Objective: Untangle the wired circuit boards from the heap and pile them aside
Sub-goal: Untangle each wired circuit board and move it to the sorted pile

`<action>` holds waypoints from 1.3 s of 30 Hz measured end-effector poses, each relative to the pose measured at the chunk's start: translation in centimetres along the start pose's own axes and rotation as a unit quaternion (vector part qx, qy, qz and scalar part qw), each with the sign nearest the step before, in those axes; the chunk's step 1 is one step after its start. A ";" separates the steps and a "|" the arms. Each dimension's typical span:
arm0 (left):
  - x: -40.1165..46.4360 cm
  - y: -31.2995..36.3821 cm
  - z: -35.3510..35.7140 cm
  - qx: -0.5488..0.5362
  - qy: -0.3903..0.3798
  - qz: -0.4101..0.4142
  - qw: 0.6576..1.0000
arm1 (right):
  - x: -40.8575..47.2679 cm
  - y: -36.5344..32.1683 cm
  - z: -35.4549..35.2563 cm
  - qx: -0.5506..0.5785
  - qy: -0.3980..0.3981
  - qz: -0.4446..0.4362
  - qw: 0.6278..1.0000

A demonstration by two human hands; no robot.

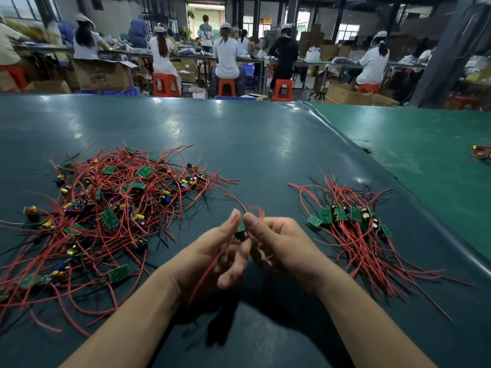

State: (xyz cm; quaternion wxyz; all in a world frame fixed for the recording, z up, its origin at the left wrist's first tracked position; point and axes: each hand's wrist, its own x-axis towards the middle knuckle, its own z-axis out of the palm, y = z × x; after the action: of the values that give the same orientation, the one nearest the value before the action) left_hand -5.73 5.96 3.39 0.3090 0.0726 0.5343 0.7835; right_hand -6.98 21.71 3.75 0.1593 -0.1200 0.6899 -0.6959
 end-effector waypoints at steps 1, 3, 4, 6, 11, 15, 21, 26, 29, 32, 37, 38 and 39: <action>0.0 -0.1 0.1 0.027 0.012 -0.005 1.000 | 0.0 0.0 -0.2 0.004 0.007 -0.017 1.000; 0.3 -0.4 0.0 0.043 0.035 0.014 0.998 | 0.1 0.0 -0.7 0.029 -0.003 -0.030 0.999; 0.5 -0.4 -0.1 0.029 0.040 0.027 0.998 | 0.0 0.0 -0.8 0.058 -0.024 -0.026 0.998; 0.6 -0.4 -0.1 0.001 0.030 0.039 0.999 | -0.1 0.2 -0.6 0.118 -0.055 -0.025 0.991; 0.5 0.3 -0.7 -0.068 0.015 0.047 0.996 | 0.1 -0.7 -0.8 0.203 0.075 -0.103 0.971; 1.0 1.1 -1.8 -0.186 0.120 0.112 0.969 | 0.2 -2.0 -2.8 0.248 0.332 -0.251 0.875; 1.3 1.0 -2.1 -0.195 0.220 0.180 0.939 | 0.6 -0.9 -3.1 0.475 0.373 -0.109 0.789; 1.4 0.1 -2.2 0.266 0.433 0.313 0.802 | 0.7 -1.0 -2.9 0.468 0.292 -0.013 0.834; 0.7 0.1 -3.4 0.554 0.510 0.360 0.550 | 0.8 -1.0 -2.7 0.408 0.283 0.010 0.868; 0.0 0.9 -5.1 0.581 0.609 0.283 0.459 | 0.8 -0.8 -2.3 0.381 0.271 0.013 0.884; -0.9 1.5 -7.1 0.559 0.669 0.063 0.486 | 0.7 -0.8 -2.4 0.384 0.241 0.002 0.891; -0.9 1.5 -7.2 0.563 0.665 0.045 0.488 | 0.6 -0.8 -2.4 0.382 0.238 0.001 0.893; -1.0 1.5 -7.3 0.565 0.664 0.041 0.488 | 0.7 -0.8 -2.3 0.380 0.235 0.000 0.895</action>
State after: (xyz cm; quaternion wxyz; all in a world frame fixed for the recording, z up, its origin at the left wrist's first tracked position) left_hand -8.84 -0.74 1.90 -0.2769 -0.2877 0.9058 0.1417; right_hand -8.56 23.60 4.42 0.0260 0.1166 0.3898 -0.9131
